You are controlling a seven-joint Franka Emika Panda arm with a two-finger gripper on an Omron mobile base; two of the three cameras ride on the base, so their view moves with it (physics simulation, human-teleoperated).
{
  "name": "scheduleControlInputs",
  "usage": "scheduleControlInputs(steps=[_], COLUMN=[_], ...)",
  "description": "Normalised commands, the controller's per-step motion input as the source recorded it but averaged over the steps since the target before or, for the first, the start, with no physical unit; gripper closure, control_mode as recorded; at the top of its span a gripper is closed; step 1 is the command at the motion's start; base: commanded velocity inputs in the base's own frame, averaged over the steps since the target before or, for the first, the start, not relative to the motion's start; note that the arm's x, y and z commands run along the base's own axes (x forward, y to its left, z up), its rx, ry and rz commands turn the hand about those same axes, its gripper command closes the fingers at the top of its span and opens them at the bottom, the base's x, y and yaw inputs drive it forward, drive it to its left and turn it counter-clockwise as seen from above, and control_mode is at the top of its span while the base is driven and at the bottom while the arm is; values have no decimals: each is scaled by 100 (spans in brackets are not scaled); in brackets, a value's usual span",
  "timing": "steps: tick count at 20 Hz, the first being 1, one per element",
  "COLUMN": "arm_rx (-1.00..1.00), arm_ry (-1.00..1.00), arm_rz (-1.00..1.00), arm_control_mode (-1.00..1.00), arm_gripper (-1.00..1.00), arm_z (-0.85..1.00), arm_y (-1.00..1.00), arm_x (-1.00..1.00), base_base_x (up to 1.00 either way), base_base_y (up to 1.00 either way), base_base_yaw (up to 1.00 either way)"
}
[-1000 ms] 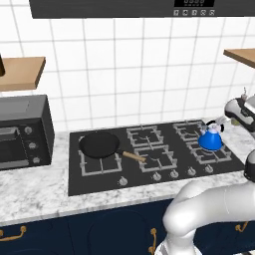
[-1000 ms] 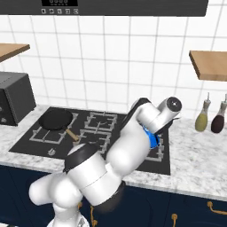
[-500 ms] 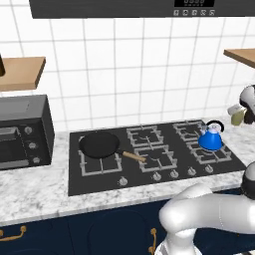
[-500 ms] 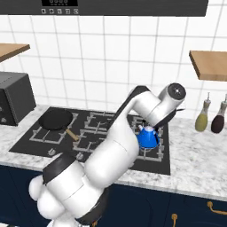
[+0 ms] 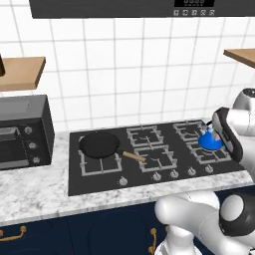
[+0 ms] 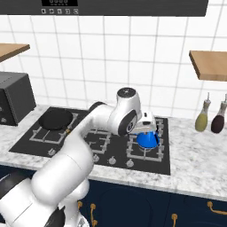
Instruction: Pick the kettle from the counter and place it on a stove burner. Then turn the burner on.
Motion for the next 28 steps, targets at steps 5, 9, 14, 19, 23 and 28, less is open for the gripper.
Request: scheduleControlInputs(steps=[5, 9, 14, 19, 23, 28], arm_rx=[0, 0, 3, 0, 1, 19], arm_ry=[21, 1, 2, 8, 14, 12], arm_rz=[-9, 0, 0, 0, 0, 0], arm_control_mode=[-100, -100, -100, -100, -100, -100], arm_gripper=[-100, -100, -100, -100, -100, -100], arm_z=[-52, -3, -21, -31, -57, -55], arm_y=[36, 0, -6, -24, -13, 0], arm_x=[5, 3, 14, 22, 0, 0], base_base_x=[0, 0, 0, 0, 0, 0], base_base_y=[0, 0, 0, 0, 0, 0], base_base_yaw=[0, 0, 0, 0, 0, 0])
